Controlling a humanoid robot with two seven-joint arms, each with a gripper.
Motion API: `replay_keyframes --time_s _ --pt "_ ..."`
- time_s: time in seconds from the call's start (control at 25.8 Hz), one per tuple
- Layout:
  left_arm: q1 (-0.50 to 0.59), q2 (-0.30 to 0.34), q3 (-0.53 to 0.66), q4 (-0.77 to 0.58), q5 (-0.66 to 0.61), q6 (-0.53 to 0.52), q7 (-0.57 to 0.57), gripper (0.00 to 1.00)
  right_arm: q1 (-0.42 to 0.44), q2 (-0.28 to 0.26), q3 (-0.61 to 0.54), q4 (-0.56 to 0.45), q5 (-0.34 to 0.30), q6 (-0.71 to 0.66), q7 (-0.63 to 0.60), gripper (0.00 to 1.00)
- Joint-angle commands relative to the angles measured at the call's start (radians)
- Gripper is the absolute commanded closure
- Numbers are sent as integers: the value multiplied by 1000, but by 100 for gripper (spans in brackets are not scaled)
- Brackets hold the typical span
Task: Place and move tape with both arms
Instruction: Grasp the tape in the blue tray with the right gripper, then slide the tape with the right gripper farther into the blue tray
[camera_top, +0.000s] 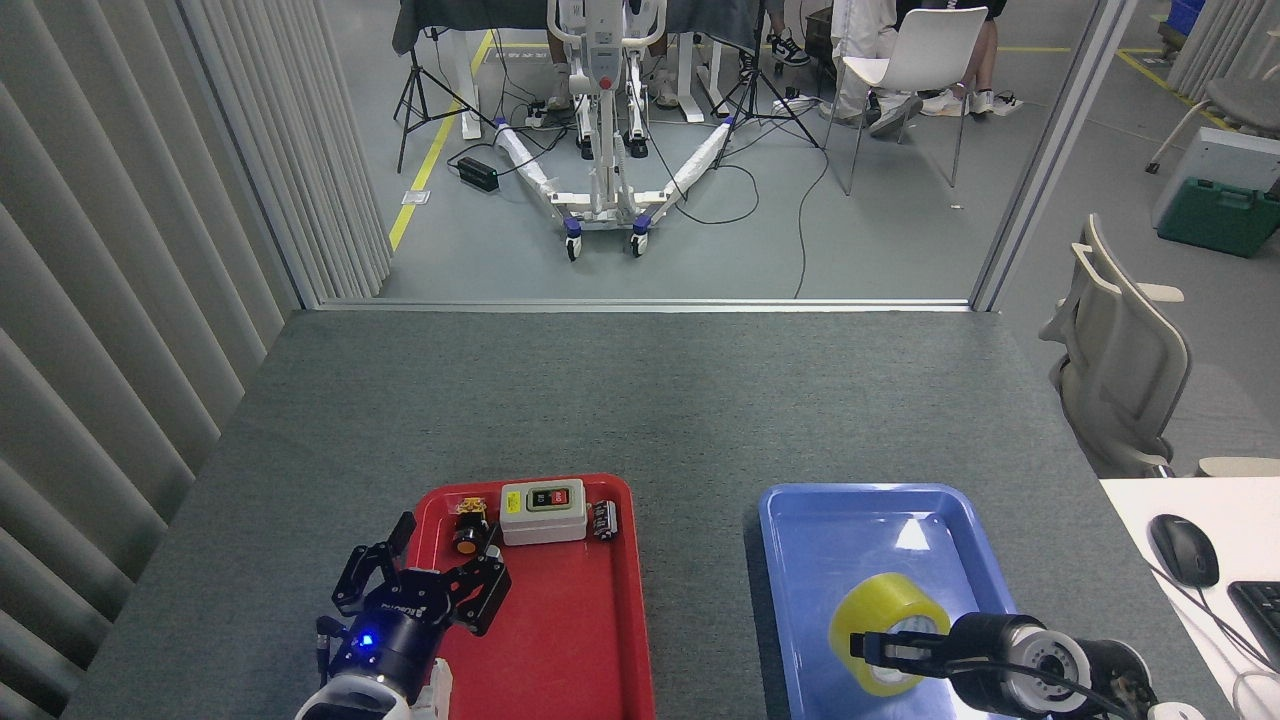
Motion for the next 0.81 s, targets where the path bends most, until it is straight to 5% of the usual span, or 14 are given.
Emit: replay_keyframes --time_s 0.0,0.31,0.77 --pt "-3 13 7 4 5 -2 -2 0 -15 -1 -28 -9 -1 5 38 100" --pt "-14 14 14 13 5 8 -142 0 -30 -6 -55 -12 -8 45 41 100" --pt "-14 16 46 48 7 29 -145 0 -23 4 -46 16 -11 43 38 100"
